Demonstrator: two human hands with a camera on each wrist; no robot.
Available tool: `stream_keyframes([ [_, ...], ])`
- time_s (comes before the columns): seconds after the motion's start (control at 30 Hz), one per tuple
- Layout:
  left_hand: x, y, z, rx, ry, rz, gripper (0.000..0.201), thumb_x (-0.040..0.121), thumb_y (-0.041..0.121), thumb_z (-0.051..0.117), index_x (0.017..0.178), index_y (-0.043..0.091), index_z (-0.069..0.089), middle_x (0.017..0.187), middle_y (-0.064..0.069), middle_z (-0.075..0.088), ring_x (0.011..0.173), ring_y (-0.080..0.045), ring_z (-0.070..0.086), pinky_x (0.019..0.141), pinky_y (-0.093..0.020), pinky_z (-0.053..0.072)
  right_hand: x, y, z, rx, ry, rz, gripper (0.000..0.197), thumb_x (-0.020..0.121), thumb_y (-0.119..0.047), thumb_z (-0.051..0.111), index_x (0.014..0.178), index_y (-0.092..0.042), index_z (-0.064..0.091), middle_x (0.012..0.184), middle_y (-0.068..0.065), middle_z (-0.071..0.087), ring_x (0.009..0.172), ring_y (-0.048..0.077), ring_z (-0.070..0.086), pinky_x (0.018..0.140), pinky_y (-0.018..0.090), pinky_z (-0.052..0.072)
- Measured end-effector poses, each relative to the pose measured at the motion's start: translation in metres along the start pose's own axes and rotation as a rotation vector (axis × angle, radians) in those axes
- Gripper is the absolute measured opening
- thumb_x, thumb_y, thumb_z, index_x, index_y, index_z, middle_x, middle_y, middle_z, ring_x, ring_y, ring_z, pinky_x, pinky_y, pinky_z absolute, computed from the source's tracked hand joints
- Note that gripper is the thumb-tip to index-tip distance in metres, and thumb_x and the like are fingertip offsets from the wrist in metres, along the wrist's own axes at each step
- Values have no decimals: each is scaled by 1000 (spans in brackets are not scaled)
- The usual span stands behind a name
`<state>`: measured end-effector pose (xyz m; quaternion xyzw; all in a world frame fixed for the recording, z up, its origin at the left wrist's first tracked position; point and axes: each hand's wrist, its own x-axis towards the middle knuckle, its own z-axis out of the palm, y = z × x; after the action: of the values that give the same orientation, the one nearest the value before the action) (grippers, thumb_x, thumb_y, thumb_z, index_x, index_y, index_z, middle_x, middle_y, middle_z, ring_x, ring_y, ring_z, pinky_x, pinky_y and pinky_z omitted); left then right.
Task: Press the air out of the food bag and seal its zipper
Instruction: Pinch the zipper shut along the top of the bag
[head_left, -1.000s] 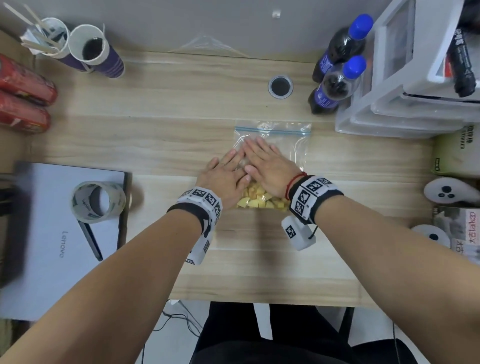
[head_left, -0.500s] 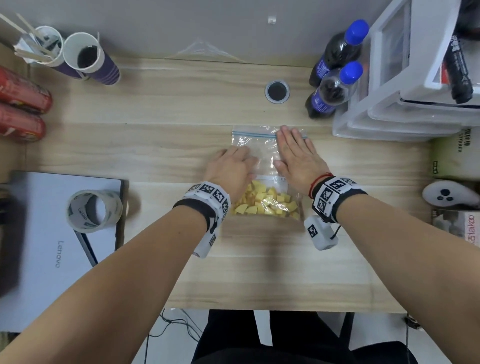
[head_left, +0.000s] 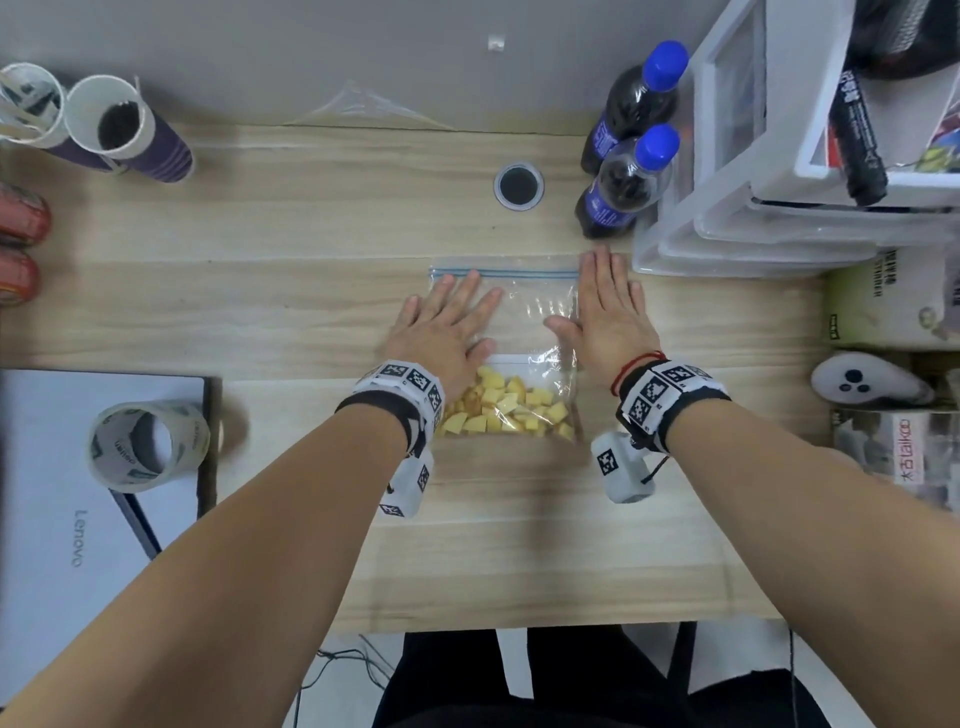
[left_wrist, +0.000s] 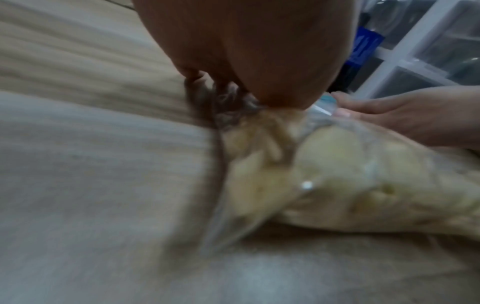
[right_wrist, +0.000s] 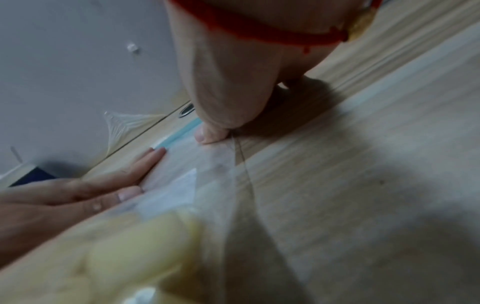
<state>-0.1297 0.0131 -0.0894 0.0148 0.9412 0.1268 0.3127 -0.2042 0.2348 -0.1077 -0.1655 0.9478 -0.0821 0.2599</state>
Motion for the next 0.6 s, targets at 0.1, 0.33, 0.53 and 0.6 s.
stream_keyframes([
  [0.1,1,21,-8,115,76,-17,68,99,31,34,154,34,-7,163,8,-16,151,-17,-10,121,-46,-3,2,-4,1,103,44,74,91,92,-59,42,155,-14,-7,165,6,-12,151,23,-13,121,42,-3],
  [0.33,13,43,-10,103,-129,131,103,84,3,52,150,35,-20,156,11,-33,147,-15,-24,120,-46,-8,7,-17,-9,361,371,132,70,63,-29,87,123,-13,55,125,8,50,112,25,55,95,27,44],
  [0.53,16,42,-10,115,-176,124,87,97,13,42,148,34,-26,154,8,-38,146,-18,-26,119,-48,-8,14,-20,-17,673,309,288,54,70,-30,85,115,-13,60,88,-3,66,86,17,67,78,22,48],
  [0.6,17,41,-6,114,-165,122,81,100,17,38,148,34,-26,154,7,-38,146,-18,-27,121,-50,-6,18,-23,-19,675,317,314,56,69,-31,85,114,-12,59,91,-1,67,87,16,65,75,19,43],
])
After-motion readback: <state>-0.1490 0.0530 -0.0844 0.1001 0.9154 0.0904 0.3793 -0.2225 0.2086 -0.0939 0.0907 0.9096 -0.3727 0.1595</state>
